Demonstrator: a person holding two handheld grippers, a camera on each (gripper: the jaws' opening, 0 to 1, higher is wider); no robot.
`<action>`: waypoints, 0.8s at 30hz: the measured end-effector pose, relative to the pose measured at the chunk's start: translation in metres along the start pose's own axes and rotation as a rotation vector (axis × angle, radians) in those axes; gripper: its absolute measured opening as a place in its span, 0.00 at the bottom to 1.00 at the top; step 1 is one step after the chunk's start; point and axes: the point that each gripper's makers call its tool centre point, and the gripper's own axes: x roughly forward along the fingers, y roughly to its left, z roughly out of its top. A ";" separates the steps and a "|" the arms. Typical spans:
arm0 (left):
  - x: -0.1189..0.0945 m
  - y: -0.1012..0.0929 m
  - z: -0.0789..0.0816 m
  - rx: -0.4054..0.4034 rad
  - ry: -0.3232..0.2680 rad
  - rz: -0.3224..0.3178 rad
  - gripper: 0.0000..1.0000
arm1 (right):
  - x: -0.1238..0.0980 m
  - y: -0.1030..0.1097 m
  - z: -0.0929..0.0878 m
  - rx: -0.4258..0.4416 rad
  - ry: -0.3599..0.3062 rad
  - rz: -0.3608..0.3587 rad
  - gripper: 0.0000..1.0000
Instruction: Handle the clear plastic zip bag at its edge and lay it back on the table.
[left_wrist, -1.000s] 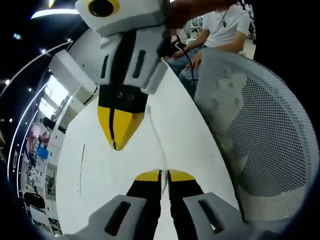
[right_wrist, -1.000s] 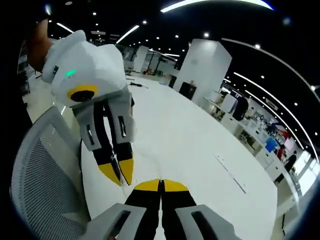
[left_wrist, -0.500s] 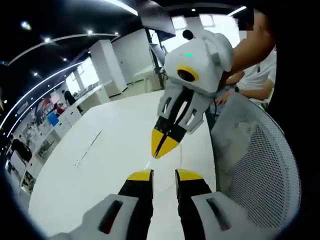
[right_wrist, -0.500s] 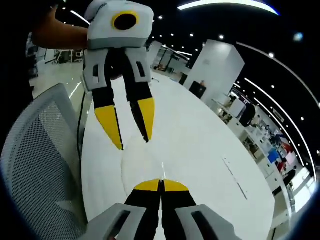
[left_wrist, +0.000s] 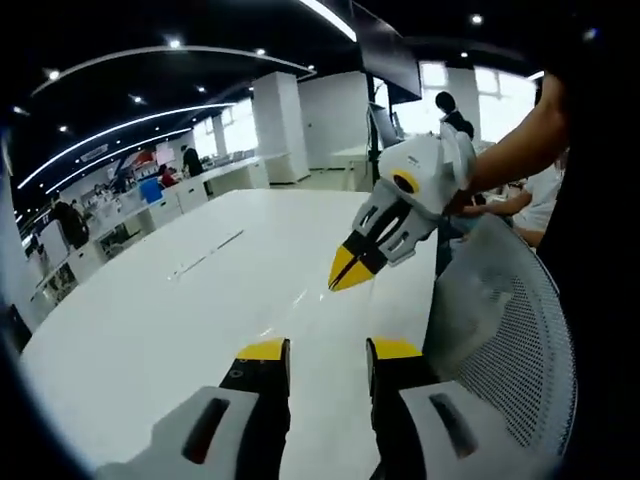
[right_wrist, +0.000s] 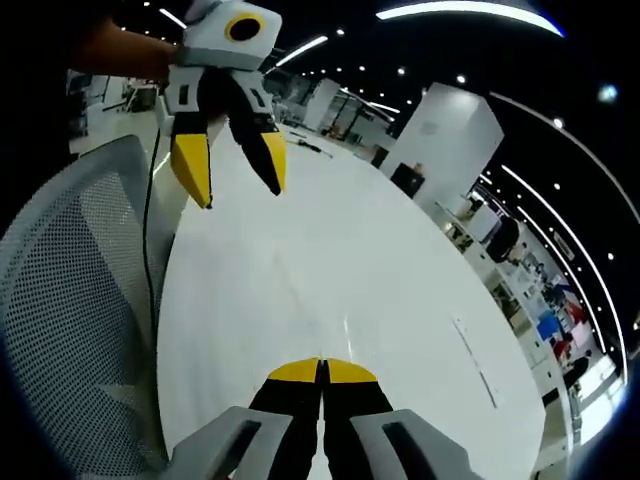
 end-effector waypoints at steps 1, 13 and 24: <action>-0.001 -0.001 -0.004 -0.013 0.003 0.008 0.30 | 0.001 0.000 -0.002 -0.003 0.000 0.001 0.00; -0.013 -0.013 -0.020 -0.075 0.002 0.056 0.37 | 0.014 -0.002 -0.017 -0.005 0.020 0.024 0.00; -0.013 -0.014 -0.039 -0.093 0.002 0.069 0.39 | 0.029 -0.003 -0.029 -0.018 0.048 0.053 0.00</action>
